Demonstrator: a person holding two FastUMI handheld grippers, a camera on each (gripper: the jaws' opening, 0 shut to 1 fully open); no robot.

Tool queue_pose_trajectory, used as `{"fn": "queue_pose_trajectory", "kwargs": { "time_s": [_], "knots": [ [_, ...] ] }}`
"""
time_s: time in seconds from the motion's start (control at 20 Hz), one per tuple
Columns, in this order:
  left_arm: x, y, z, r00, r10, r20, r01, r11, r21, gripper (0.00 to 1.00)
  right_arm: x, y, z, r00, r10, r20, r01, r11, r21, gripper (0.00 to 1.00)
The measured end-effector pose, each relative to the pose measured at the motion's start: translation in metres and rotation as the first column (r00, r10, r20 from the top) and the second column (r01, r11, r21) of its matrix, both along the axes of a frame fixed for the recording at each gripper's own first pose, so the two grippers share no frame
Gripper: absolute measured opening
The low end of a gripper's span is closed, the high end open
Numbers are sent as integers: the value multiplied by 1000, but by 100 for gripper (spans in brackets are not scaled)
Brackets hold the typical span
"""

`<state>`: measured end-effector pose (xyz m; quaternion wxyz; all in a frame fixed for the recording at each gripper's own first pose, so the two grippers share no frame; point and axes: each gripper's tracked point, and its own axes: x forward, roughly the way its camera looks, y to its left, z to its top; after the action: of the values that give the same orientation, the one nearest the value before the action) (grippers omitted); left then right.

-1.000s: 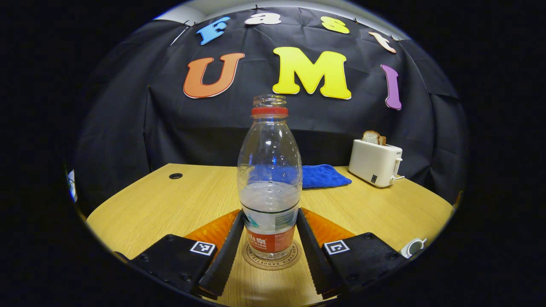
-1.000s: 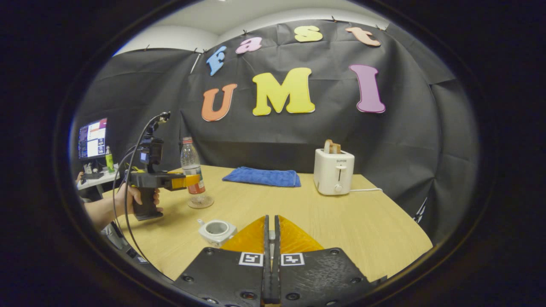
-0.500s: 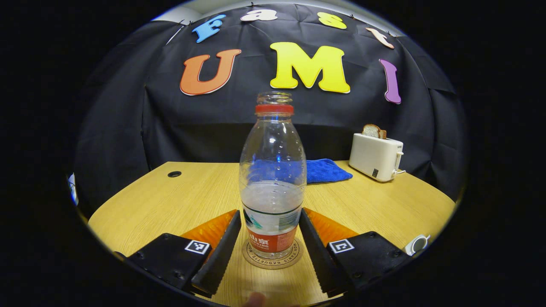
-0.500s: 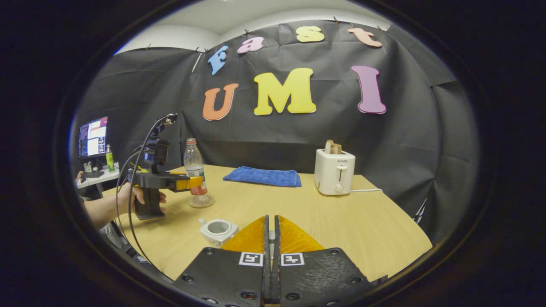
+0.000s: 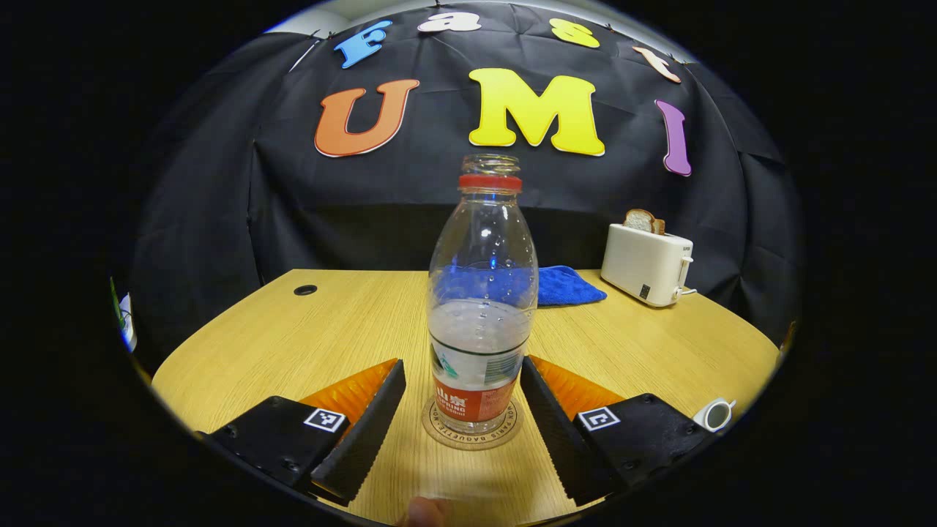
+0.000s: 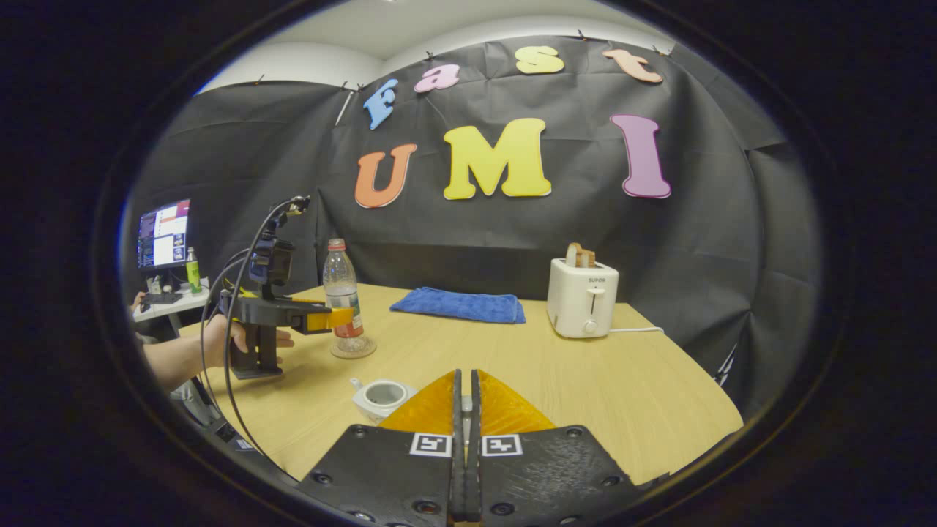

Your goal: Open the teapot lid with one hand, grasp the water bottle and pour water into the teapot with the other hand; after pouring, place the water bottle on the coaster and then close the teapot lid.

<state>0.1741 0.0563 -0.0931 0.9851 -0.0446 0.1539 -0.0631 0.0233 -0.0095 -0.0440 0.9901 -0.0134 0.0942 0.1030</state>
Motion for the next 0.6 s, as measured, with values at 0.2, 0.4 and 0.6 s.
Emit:
{"fn": "queue_pose_trajectory", "kwargs": {
  "time_s": [0.2, 0.4, 0.6],
  "knots": [
    [-20, 9, -6, 1000, 9, -18, -8, 1000, 4, 99, 11, 21, 3, 999, 40, 13, -40, 999, 4, 0],
    [-40, 13, -14, 999, 13, -47, -13, 1000, -12, 99, 24, 48, 2, 996, 92, 19, -92, 996, 19, 0],
    [-77, 32, -7, 998, 46, -34, -47, 999, -17, 99, 39, 77, -7, 989, 149, 9, -149, 988, 38, 0]
  ]
}}
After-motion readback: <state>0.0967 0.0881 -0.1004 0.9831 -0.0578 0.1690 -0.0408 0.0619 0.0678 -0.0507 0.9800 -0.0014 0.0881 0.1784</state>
